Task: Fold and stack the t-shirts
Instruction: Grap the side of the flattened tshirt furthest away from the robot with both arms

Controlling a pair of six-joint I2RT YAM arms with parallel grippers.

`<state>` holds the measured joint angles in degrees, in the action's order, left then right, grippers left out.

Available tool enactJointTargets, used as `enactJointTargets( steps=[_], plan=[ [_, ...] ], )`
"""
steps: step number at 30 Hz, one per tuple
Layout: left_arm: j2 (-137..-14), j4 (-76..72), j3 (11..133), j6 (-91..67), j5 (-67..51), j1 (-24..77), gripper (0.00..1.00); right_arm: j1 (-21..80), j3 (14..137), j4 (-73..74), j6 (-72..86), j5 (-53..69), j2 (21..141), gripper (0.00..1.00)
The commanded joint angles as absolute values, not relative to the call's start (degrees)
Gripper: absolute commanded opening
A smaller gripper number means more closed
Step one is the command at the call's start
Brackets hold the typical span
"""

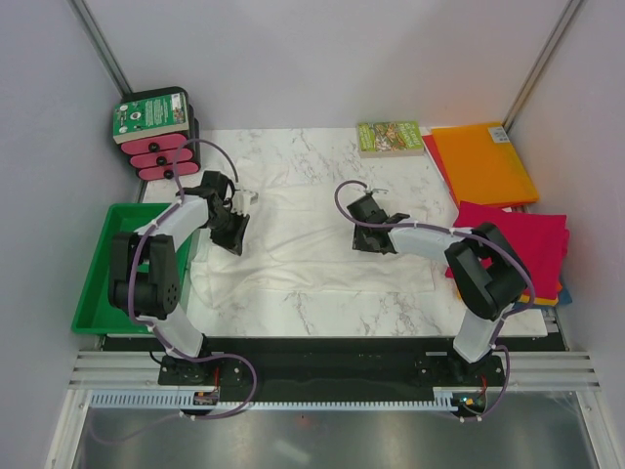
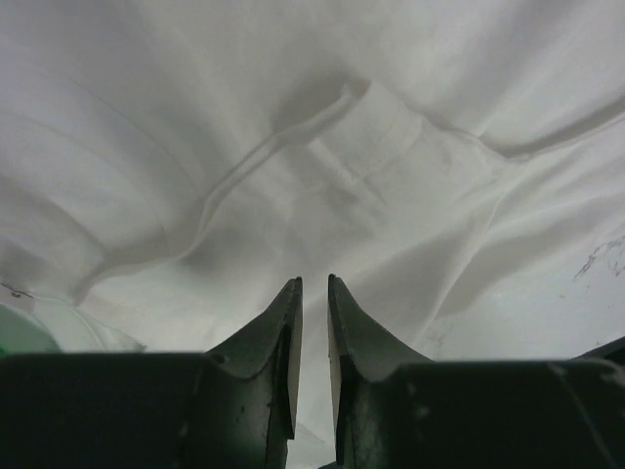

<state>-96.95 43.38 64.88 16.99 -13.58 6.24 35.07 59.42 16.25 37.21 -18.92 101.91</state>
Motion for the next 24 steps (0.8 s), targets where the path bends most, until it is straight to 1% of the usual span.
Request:
enactJointTargets(
  steps=[1, 6, 10, 17, 21, 22, 24],
  plan=[
    [-97.82, 50.27, 62.85, 21.88, -13.10, 6.59, 0.23, 35.07, 55.91, 16.35, 40.43, -17.76, 102.22, 0.48],
    [-98.70, 54.31, 58.02, 24.42, -13.18, 6.86, 0.22, 36.29, 49.40, 16.61, 42.89, -17.14, 97.75, 0.48],
    [-94.24, 55.19, 51.35, 26.36, -12.75, 6.94, 0.22, 37.79, 44.48, 17.58, 45.52, -17.23, 93.09, 0.48],
    [-87.02, 57.48, 45.88, 29.44, -11.78, 6.94, 0.22, 39.99, 37.19, 20.30, 48.69, -17.66, 84.83, 0.49],
    [-85.00, 59.33, 47.71, 30.50, -12.92, 7.03, 0.22, 40.34, 37.87, 21.88, 47.99, -20.02, 82.36, 0.49],
    [-84.47, 59.15, 48.59, 30.50, -12.66, 7.03, 0.22, 40.34, 39.19, 23.36, 47.12, -21.34, 82.01, 0.49],
    [-82.63, 57.58, 53.23, 29.28, -12.31, 6.94, 0.22, 40.17, 46.38, 25.48, 43.18, -25.29, 81.21, 0.51]
  ],
)
